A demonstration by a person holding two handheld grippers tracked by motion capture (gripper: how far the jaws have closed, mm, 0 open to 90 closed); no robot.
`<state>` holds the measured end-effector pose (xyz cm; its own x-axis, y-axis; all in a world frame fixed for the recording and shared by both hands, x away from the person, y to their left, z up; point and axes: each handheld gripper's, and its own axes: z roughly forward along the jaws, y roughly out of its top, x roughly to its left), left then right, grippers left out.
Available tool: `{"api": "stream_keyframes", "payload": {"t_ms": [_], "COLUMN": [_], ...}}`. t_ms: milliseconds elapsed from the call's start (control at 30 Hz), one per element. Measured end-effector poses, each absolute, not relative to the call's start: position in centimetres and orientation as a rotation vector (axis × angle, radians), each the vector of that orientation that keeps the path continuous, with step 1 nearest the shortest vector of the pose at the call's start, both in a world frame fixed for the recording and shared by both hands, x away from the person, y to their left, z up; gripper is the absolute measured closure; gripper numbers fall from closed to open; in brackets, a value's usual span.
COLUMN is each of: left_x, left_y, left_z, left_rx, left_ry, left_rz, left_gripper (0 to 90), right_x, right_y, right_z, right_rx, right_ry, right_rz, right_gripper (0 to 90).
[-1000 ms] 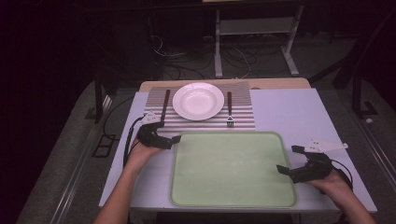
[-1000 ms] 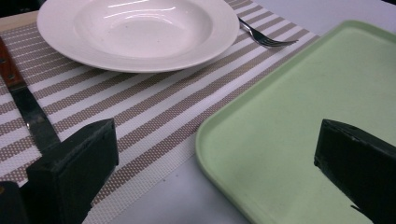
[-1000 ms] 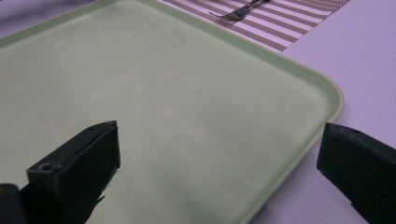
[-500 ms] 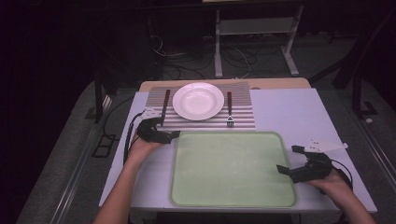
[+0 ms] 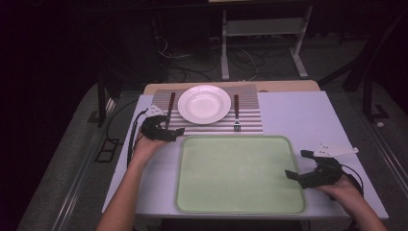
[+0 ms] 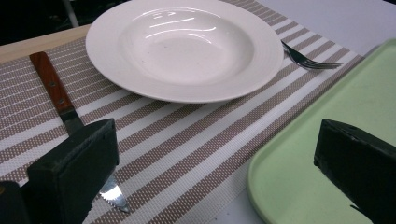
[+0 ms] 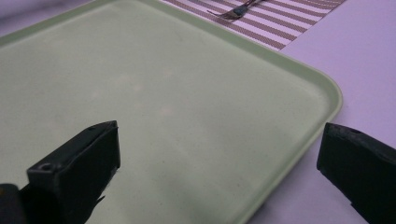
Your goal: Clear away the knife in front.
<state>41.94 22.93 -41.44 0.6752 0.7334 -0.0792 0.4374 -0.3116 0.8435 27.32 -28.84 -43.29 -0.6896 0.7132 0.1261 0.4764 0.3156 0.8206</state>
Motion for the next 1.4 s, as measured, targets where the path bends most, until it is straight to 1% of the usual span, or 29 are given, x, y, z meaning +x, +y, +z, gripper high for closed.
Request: {"api": "stream_keyframes", "payload": {"t_ms": [1167,1200,1400], "left_x": [46.6,46.8,47.7], "left_y": [23.2,23.2,23.4], "left_z": [-41.4,-41.4,-41.6], "left_rx": [1.944,1.944,1.942], "left_ry": [0.935,0.934,0.942], "left_rz": [0.431,0.428,0.432], "left_gripper": [0.1,1.7,2.9], "right_x": [27.4,27.4,27.4], "right_y": [-28.8,-28.8,-28.8], "right_z": [-43.4,-43.5,-43.4], "right_rx": [1.092,1.094,1.101], "right_ry": [2.325,2.325,2.318], "right_rz": [1.297,1.295,1.288], "right_gripper": [0.0,0.0,0.0]}}
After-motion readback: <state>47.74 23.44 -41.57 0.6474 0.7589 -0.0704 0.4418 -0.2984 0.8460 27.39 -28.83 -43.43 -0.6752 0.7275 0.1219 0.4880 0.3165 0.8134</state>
